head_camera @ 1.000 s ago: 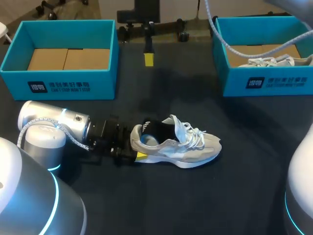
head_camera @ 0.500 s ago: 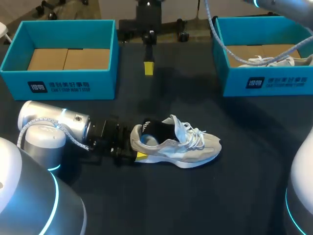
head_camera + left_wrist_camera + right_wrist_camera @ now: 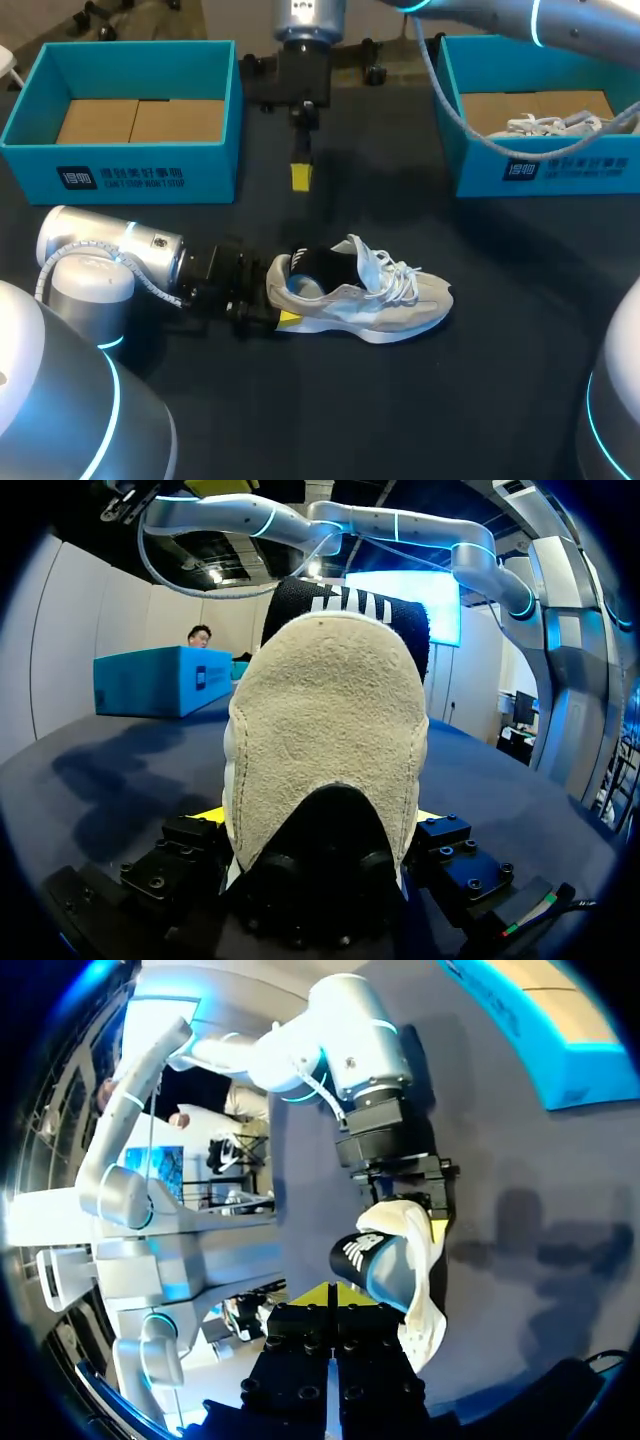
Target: Take the shoe out of the shoebox, open the shoe tongue, remove and reinsert the insole, then place the shoe into the shoebox
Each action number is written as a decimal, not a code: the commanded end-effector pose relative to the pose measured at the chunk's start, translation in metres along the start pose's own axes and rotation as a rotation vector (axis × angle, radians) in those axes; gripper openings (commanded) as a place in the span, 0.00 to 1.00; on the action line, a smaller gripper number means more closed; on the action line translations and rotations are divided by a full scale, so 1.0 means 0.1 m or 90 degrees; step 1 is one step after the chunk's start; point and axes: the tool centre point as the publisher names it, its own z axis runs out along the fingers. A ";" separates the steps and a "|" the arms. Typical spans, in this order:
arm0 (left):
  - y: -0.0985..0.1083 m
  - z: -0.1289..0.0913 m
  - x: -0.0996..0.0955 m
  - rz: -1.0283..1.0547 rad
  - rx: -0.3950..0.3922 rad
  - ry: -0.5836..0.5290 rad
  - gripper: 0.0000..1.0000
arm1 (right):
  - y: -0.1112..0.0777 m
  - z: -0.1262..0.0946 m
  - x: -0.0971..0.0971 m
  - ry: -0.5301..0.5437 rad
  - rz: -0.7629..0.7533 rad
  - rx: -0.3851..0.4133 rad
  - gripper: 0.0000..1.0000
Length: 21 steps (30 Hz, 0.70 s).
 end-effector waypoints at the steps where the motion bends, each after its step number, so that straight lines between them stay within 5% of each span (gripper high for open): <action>1: 0.01 0.01 0.00 0.000 -0.001 -0.001 0.00 | -0.01 0.18 -0.02 0.011 0.005 -0.019 0.00; 11: 0.01 0.01 0.00 0.000 -0.001 -0.001 0.00 | 0.05 0.45 -0.12 0.032 0.012 -0.043 0.00; 14: 0.01 0.01 0.00 0.000 -0.001 -0.001 0.00 | 0.03 0.52 -0.14 0.038 0.011 -0.048 0.31; 21: 0.01 0.01 0.00 0.000 -0.001 -0.001 0.00 | -0.02 0.60 -0.13 0.057 0.007 -0.054 0.36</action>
